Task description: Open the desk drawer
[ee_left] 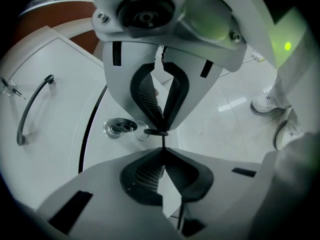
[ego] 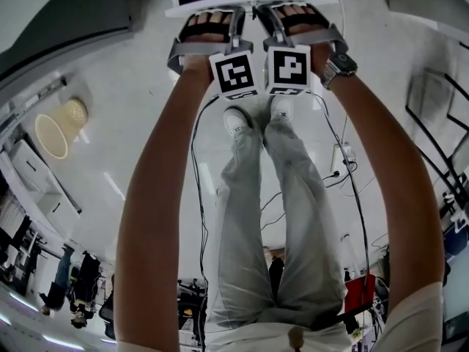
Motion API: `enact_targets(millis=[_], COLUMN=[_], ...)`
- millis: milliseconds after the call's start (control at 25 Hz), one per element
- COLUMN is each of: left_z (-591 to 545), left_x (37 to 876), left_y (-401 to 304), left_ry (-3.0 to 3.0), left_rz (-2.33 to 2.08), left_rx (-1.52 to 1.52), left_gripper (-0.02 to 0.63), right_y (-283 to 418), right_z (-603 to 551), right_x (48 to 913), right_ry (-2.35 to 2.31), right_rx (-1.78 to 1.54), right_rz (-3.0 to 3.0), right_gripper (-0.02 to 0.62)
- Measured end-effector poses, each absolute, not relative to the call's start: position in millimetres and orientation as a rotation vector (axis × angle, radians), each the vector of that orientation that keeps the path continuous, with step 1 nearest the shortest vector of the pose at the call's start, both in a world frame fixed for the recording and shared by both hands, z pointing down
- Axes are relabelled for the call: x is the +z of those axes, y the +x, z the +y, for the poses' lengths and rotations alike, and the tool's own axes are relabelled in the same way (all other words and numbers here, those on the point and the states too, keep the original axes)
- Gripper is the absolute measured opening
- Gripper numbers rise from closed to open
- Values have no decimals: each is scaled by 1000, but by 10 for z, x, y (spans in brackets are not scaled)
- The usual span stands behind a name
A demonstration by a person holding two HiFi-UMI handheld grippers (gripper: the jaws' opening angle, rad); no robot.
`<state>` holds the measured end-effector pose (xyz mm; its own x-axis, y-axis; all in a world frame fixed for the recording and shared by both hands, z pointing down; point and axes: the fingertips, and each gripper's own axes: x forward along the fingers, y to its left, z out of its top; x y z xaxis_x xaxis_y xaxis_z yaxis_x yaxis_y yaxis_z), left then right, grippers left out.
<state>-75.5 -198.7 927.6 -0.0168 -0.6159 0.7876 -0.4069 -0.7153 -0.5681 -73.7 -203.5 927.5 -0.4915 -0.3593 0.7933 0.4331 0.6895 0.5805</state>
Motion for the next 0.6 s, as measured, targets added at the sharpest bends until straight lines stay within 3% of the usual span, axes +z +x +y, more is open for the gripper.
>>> enact_targets(millis=[600], left_z=[-1695], left_x=[9348], left_y=[-661], left_ry=[-2120], left_rz=[1137], left_rx=[-1852], left_gripper=[23], right_y=[-576], right_z=[-1743], right_x=[9350], right_ry=[-73], right_rx=[-890], right_rz=[-1856], right_gripper=[32])
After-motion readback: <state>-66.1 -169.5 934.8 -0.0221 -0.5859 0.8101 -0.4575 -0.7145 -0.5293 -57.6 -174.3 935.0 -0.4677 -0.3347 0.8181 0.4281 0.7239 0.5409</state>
